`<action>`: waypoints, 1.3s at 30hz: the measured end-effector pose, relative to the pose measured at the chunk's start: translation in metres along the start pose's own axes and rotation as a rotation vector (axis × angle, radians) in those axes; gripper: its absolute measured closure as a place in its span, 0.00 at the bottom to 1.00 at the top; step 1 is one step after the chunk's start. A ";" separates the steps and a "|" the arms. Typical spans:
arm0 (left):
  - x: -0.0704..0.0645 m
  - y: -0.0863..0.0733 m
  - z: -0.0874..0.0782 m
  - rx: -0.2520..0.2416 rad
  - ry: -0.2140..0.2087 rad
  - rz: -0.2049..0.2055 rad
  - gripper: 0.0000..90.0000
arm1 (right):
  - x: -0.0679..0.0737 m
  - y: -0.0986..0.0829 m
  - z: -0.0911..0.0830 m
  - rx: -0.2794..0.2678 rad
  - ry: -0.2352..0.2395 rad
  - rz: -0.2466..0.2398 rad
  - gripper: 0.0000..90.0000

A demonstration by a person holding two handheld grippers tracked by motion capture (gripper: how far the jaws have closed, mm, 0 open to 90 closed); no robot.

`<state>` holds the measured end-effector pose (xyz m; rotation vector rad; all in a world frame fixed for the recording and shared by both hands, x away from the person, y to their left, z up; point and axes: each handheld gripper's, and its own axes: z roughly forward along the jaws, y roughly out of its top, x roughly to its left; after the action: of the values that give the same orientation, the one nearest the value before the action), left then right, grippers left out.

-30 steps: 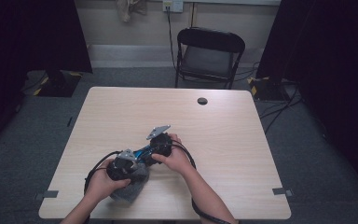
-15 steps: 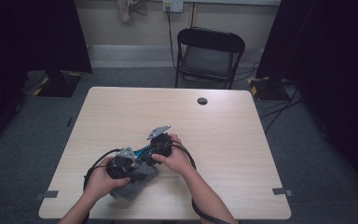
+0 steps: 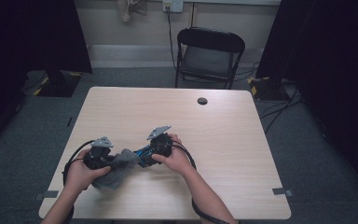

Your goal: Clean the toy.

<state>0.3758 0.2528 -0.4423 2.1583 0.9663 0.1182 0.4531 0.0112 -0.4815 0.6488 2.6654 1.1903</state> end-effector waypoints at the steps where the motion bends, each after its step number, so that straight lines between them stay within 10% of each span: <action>1: 0.002 -0.001 0.000 -0.006 0.004 -0.006 0.79 | 0.000 0.000 0.000 0.001 0.000 0.000 0.11; 21: 0.045 -0.018 0.001 -0.037 0.130 -0.050 0.79 | 0.000 0.001 0.000 0.010 0.003 0.006 0.11; 39: 0.031 -0.008 0.031 -0.001 0.081 -0.030 0.78 | 0.000 0.001 0.000 0.011 0.001 0.003 0.11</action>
<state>0.4041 0.2584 -0.4760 2.1512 1.0442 0.1923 0.4529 0.0119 -0.4807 0.6550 2.6742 1.1782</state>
